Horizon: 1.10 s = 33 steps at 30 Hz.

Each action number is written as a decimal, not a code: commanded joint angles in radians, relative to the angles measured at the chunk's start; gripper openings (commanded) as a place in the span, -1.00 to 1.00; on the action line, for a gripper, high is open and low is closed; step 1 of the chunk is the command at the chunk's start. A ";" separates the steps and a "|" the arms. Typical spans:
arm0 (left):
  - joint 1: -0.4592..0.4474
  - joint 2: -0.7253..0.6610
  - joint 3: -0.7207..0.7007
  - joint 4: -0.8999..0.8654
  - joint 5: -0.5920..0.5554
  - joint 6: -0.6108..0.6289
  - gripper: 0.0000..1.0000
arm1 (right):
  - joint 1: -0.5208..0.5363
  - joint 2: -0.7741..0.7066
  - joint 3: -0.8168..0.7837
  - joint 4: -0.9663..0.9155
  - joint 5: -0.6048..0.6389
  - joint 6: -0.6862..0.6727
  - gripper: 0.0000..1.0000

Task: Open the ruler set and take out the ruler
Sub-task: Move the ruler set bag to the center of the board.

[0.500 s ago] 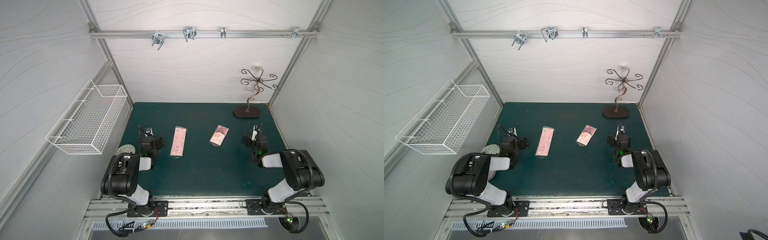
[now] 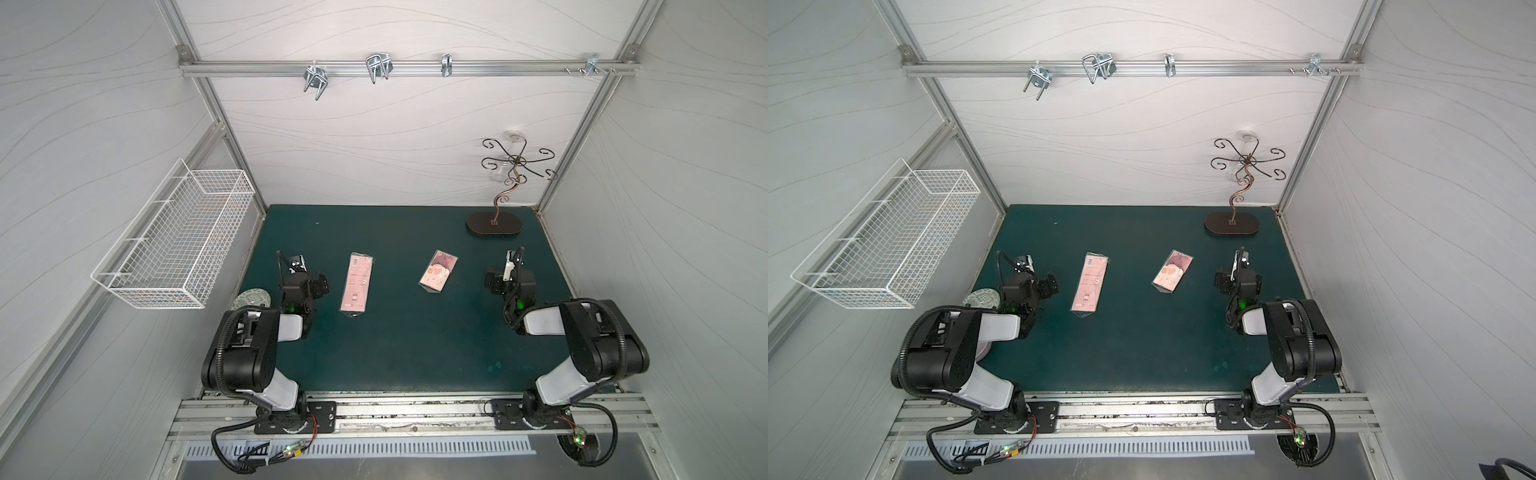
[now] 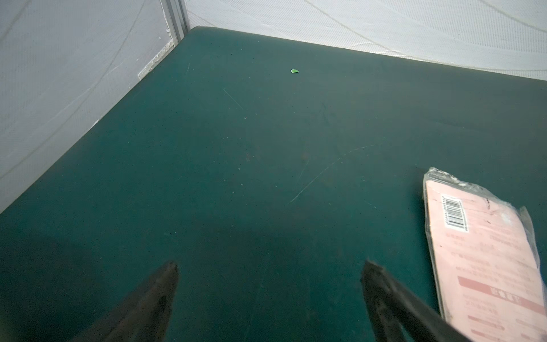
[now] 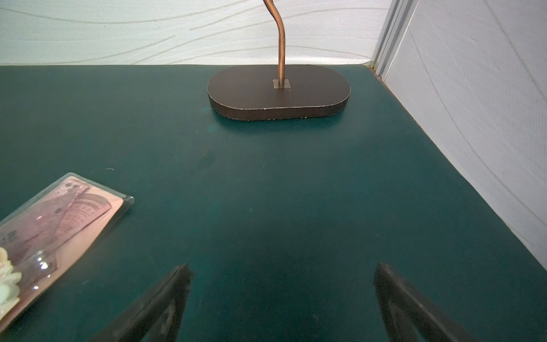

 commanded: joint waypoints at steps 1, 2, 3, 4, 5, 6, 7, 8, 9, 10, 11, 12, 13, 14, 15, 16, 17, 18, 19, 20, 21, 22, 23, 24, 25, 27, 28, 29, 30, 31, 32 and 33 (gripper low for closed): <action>0.006 -0.005 0.026 0.033 0.005 0.011 0.98 | -0.028 -0.007 0.003 -0.010 -0.054 0.006 0.98; 0.006 -0.006 0.025 0.035 0.005 0.012 0.98 | -0.025 -0.006 0.001 -0.004 -0.049 0.002 0.98; 0.005 -0.014 0.021 0.062 -0.011 0.014 0.98 | -0.009 -0.013 -0.008 0.017 0.001 -0.003 0.98; -0.005 -0.049 0.028 0.018 -0.029 0.023 0.98 | 0.002 -0.031 -0.021 0.015 0.030 -0.003 0.98; -0.031 -0.123 0.067 -0.140 -0.106 0.014 0.96 | 0.015 -0.046 -0.040 0.049 0.008 -0.030 0.98; -0.073 -0.205 0.141 -0.378 -0.209 -0.057 0.94 | 0.075 -0.093 -0.034 0.054 0.163 -0.085 0.98; -0.098 -0.264 0.203 -0.540 -0.258 -0.153 0.91 | 0.166 -0.158 0.012 -0.034 0.352 -0.140 0.98; -0.127 -0.313 0.242 -0.634 -0.236 -0.240 0.85 | 0.232 -0.237 0.081 -0.157 0.467 -0.131 0.98; -0.164 -0.345 0.252 -0.646 -0.191 -0.279 0.79 | 0.244 -0.321 0.152 -0.314 0.363 -0.023 0.98; -0.207 -0.359 0.257 -0.656 -0.177 -0.310 0.79 | 0.209 -0.390 0.210 -0.480 0.160 0.124 0.98; -0.243 -0.362 0.276 -0.699 -0.156 -0.349 0.80 | 0.135 -0.422 0.273 -0.594 -0.147 0.305 0.98; -0.252 -0.351 0.308 -0.773 -0.094 -0.390 0.82 | 0.099 -0.415 0.327 -0.653 -0.317 0.422 0.76; -0.245 -0.334 0.335 -0.841 -0.039 -0.429 0.82 | 0.126 -0.387 0.387 -0.705 -0.371 0.453 0.54; -0.231 -0.310 0.358 -0.911 0.029 -0.454 0.80 | 0.201 -0.338 0.476 -0.810 -0.374 0.404 0.53; -0.212 -0.290 0.368 -0.963 0.105 -0.464 0.78 | 0.294 -0.275 0.590 -0.955 -0.309 0.320 0.47; -0.195 -0.277 0.367 -0.999 0.145 -0.479 0.75 | 0.369 -0.222 0.664 -1.052 -0.264 0.263 0.46; -0.181 -0.272 0.354 -1.020 0.173 -0.487 0.73 | 0.428 -0.156 0.739 -1.121 -0.277 0.215 0.46; -0.166 -0.272 0.334 -1.022 0.186 -0.487 0.73 | 0.478 -0.103 0.792 -1.189 -0.319 0.198 0.44; -0.155 -0.270 0.317 -1.018 0.196 -0.483 0.73 | 0.508 -0.066 0.827 -1.231 -0.352 0.209 0.40; -0.142 -0.267 0.303 -1.014 0.213 -0.480 0.73 | 0.537 -0.036 0.846 -1.242 -0.408 0.227 0.35; -0.130 -0.261 0.289 -1.003 0.236 -0.484 0.74 | 0.566 -0.013 0.848 -1.225 -0.454 0.237 0.31; -0.119 -0.257 0.270 -0.974 0.267 -0.488 0.75 | 0.593 0.004 0.843 -1.201 -0.472 0.244 0.31; -0.108 -0.250 0.245 -0.927 0.302 -0.497 0.77 | 0.618 0.024 0.839 -1.172 -0.490 0.256 0.31; -0.099 -0.237 0.222 -0.873 0.345 -0.497 0.78 | 0.637 0.046 0.847 -1.157 -0.529 0.270 0.31; -0.095 -0.224 0.208 -0.833 0.375 -0.494 0.79 | 0.643 0.073 0.860 -1.156 -0.569 0.286 0.31; -0.092 -0.181 0.213 -0.803 0.423 -0.464 0.80 | 0.648 0.121 0.865 -1.130 -0.636 0.329 0.32; -0.092 -0.161 0.213 -0.777 0.446 -0.454 0.81 | 0.649 0.140 0.858 -1.103 -0.649 0.347 0.31; -0.092 -0.135 0.207 -0.739 0.471 -0.460 0.81 | 0.649 0.165 0.854 -1.081 -0.656 0.360 0.32; -0.091 -0.107 0.207 -0.712 0.496 -0.463 0.81 | 0.647 0.196 0.866 -1.081 -0.667 0.369 0.32; -0.091 -0.079 0.212 -0.689 0.519 -0.460 0.81 | 0.647 0.227 0.887 -1.093 -0.675 0.376 0.32; -0.092 -0.049 0.219 -0.662 0.552 -0.462 0.79 | 0.646 0.264 0.920 -1.121 -0.681 0.385 0.30; -0.092 -0.021 0.228 -0.641 0.570 -0.463 0.77 | 0.646 0.296 0.946 -1.138 -0.694 0.397 0.27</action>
